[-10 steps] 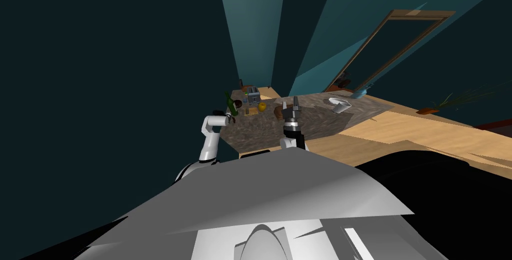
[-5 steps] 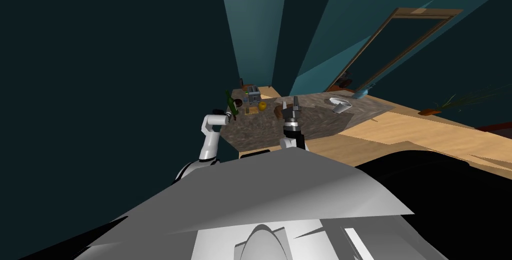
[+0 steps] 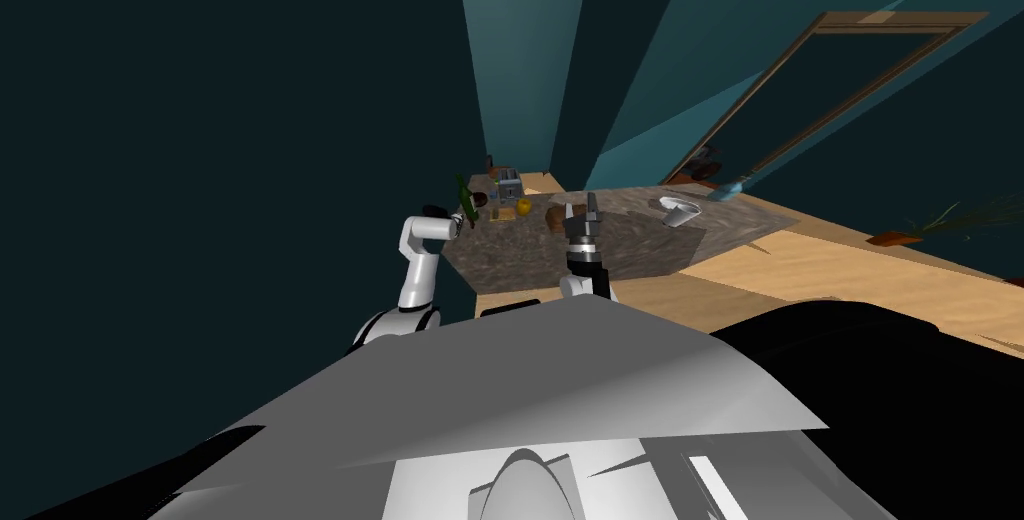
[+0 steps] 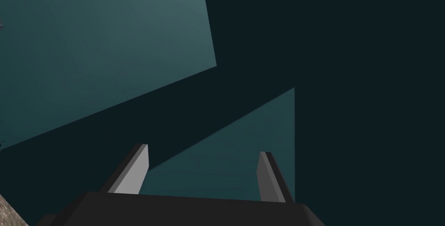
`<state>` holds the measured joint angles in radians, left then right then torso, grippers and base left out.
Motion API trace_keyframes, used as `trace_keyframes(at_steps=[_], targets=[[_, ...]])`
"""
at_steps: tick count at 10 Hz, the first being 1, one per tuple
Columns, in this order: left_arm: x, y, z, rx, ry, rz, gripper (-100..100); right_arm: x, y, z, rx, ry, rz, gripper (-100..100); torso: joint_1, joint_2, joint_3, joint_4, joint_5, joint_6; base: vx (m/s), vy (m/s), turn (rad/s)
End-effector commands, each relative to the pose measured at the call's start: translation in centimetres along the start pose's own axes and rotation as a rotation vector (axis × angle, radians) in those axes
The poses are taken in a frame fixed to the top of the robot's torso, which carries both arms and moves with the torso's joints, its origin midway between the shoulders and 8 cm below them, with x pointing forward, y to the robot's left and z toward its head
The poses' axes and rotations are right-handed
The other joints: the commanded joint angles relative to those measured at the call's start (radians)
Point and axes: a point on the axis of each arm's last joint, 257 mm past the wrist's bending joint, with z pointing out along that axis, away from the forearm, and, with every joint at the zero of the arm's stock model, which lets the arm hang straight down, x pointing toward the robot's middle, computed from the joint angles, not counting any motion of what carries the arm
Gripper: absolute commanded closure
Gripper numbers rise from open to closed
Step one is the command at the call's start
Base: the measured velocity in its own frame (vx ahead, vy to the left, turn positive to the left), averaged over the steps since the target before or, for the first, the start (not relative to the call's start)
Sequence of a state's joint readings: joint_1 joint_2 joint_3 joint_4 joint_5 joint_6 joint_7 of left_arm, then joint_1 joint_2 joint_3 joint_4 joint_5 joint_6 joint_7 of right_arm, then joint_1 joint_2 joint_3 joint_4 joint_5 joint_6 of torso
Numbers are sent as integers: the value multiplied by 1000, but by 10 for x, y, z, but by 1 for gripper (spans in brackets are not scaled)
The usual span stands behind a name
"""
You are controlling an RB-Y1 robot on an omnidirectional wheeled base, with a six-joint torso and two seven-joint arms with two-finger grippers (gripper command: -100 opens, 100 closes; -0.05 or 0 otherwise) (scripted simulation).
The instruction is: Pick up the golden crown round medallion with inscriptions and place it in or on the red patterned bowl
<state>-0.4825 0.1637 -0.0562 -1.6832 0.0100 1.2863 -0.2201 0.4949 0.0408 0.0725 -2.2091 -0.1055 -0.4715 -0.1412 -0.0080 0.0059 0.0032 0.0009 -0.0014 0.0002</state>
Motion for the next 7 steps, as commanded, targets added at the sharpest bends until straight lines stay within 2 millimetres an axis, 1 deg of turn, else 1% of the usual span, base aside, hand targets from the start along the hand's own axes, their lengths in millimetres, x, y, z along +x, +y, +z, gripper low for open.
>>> trace_keyframes(at_steps=[1,2,3,5,7], targets=[[-21,0,-5,-11,-46,-16,-100,0,0,0,0,0,0,0,0,0,0,0,0,0,-52,-141,122],[-29,8,-3,-29,-66,-22,-100,0,0,0,0,0,0,0,-2,-3,-2,-1,0,0,72,-189,36],[-39,21,0,-55,-89,-27,-100,0,0,0,0,0,0,0,-5,-10,-6,-2,-1,0,137,-181,-25],[-62,57,5,-124,-142,-35,-100,0,0,0,0,0,0,0,-5,-17,-10,-4,-1,0,149,-171,-55],[-85,94,6,-196,-194,-38,-100,0,0,0,0,0,0,0,-4,-20,-12,-5,-1,0,182,-142,-68]])
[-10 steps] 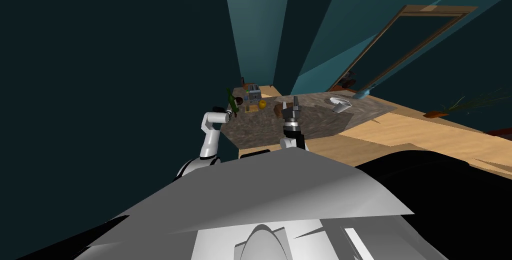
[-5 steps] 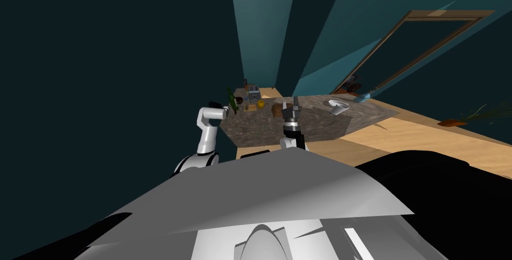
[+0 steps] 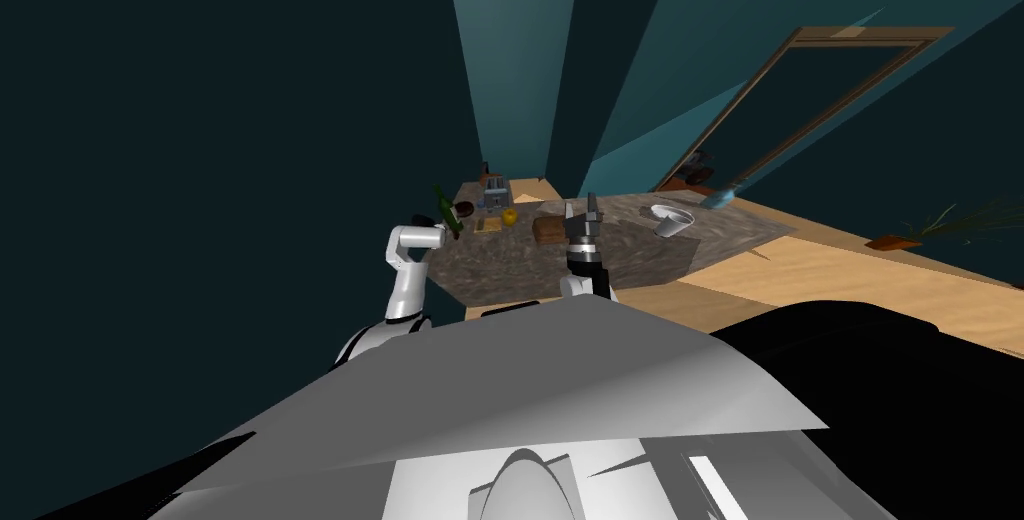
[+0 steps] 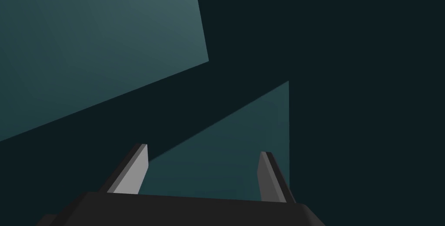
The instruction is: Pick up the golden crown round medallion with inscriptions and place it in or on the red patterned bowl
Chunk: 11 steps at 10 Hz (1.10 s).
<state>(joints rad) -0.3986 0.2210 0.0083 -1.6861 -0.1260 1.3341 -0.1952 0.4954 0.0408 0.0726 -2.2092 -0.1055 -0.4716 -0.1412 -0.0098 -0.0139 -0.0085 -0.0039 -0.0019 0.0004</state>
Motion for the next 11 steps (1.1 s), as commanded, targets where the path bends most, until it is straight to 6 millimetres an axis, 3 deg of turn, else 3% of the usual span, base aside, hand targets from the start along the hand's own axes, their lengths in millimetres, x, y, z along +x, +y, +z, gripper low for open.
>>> trace_keyframes(at_steps=[1,2,4,5,6,7,8,10,11], targets=[[-10,8,8,-22,-17,-1,-100,0,0,0,0,0,0,0,0,0,0,0,0,0,100,-76,-15],[-27,34,14,-72,-54,-1,-100,0,0,0,0,0,0,0,3,3,2,1,1,0,127,-99,-79],[-29,34,14,-71,-53,-1,-100,0,0,0,0,0,0,0,3,1,1,0,1,0,126,-62,-42],[-30,35,14,-72,-55,0,0,0,0,0,0,0,0,0,6,5,3,1,1,0,6,-2,0],[-38,63,26,-89,-52,-32,-100,0,0,0,0,0,0,0,8,10,5,2,2,0,13,19,-54],[-51,65,26,-91,-66,-25,-100,0,0,0,0,0,0,0,10,11,6,2,2,-1,12,17,-49],[-54,87,36,-99,-58,-61,-100,0,0,0,0,0,0,0,10,11,7,3,2,0,4,-1,-69],[-79,96,35,-111,-87,-47,-100,0,0,0,0,0,0,0,1,13,7,2,1,3,-28,-129,-293],[-82,116,42,-117,-77,-86,-100,0,0,0,0,0,0,0,0,12,7,2,1,3,-41,-136,-223]])
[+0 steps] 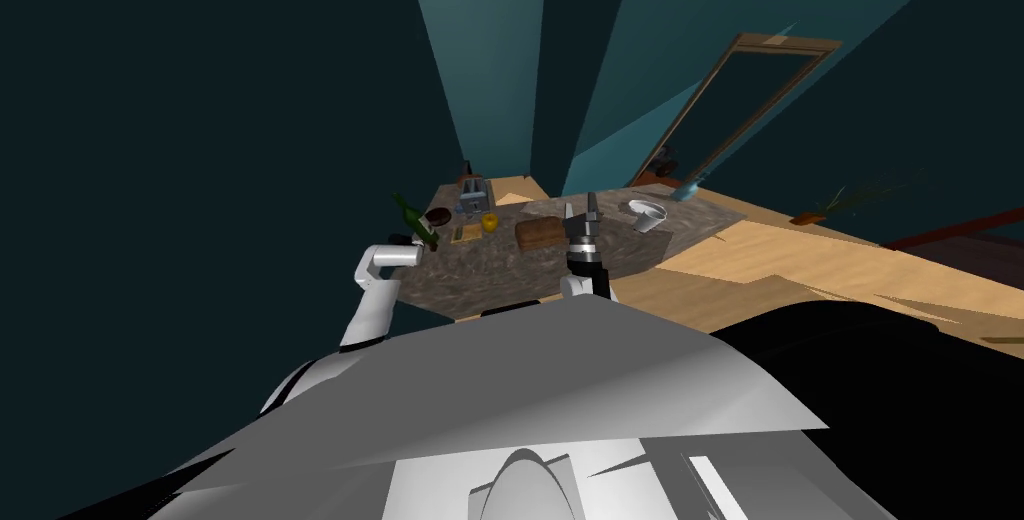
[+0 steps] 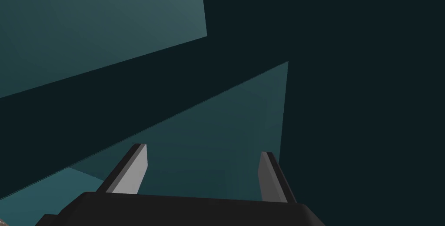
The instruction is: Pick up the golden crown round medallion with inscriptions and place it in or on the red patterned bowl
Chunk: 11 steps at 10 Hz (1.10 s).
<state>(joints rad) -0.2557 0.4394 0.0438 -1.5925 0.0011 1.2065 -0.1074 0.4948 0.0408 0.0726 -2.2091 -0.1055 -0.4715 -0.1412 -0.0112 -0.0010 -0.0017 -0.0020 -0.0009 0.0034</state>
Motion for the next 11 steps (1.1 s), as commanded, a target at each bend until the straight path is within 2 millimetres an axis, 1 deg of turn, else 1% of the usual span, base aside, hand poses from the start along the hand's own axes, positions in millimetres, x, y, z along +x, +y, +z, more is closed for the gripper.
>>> trace_keyframes(at_steps=[1,2,3,4,5,6,8,9,11], targets=[[-14,16,5,-11,-4,-14,-100,0,0,0,0,0,0,0,0,0,0,0,0,0,-22,-101,-118],[-26,16,4,-12,-25,-5,-100,0,0,0,0,0,0,0,2,-1,0,0,0,-1,2,-29,26],[-30,44,14,-34,-11,-45,-100,0,0,0,0,0,0,0,6,-2,-1,0,1,-1,5,-45,-232],[-39,43,13,-31,-18,-42,-100,0,0,0,0,0,0,0,6,-3,-1,-1,1,0,-7,-44,-143],[-54,43,12,-31,-42,-30,-100,0,0,0,0,0,0,0,6,-2,-1,0,1,-1,-6,-20,16],[-57,71,20,-52,-30,-72,-100,0,0,0,0,0,-1,0,8,-2,-1,0,1,-1,-10,-66,-229],[-82,69,16,-49,-59,-56,-100,0,0,0,0,0,0,0,5,-2,-1,0,1,-1,-2,-47,-59],[-87,95,22,-67,-49,-99,-100,0,0,0,0,0,-1,0,7,-2,-1,0,1,-1,-10,-56,-201],[-111,93,17,-66,-78,-83,-100,0,0,0,0,0,0,0,6,-1,-1,0,1,-1,-9,-35,-64]])
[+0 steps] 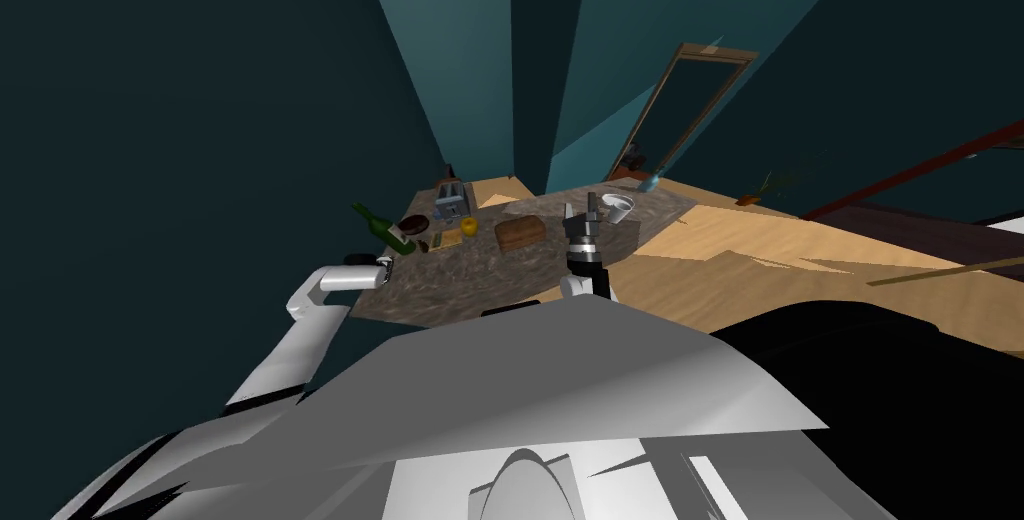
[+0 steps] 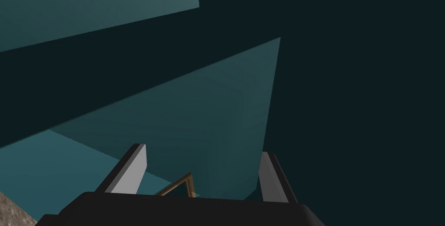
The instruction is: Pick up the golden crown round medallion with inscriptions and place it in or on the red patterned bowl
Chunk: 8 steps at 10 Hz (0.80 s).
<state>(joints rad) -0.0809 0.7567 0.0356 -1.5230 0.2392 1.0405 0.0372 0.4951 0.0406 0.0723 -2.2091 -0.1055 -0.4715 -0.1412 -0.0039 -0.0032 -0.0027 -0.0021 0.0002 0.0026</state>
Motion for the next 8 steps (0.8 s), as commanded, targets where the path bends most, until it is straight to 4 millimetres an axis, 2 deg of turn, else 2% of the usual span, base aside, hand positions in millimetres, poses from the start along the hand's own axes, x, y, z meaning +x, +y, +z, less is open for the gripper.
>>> trace_keyframes(at_steps=[1,3,4,6,7,8], targets=[[-15,21,4,-14,-1,-39,-100,0,0,0,0,0,0,0,0,0,0,0,0,0,-27,-34,-151],[-39,20,0,-15,-31,-21,-100,0,0,0,0,0,0,0,-1,1,1,0,0,0,-9,-41,-79],[-48,44,4,-35,-22,-66,-100,0,0,0,0,0,0,0,0,0,0,0,0,0,-20,-49,-145],[-70,37,-2,-28,-52,-48,-100,0,0,0,0,0,0,0,-2,1,0,0,0,1,-8,-41,-86],[-80,57,1,-41,-46,-94,-100,0,0,0,0,0,0,0,0,0,0,0,0,0,-21,-35,-153],[-91,56,-3,-42,-57,-87,-100,0,0,0,0,0,0,0,0,1,1,0,0,1,-8,-46,-105]])
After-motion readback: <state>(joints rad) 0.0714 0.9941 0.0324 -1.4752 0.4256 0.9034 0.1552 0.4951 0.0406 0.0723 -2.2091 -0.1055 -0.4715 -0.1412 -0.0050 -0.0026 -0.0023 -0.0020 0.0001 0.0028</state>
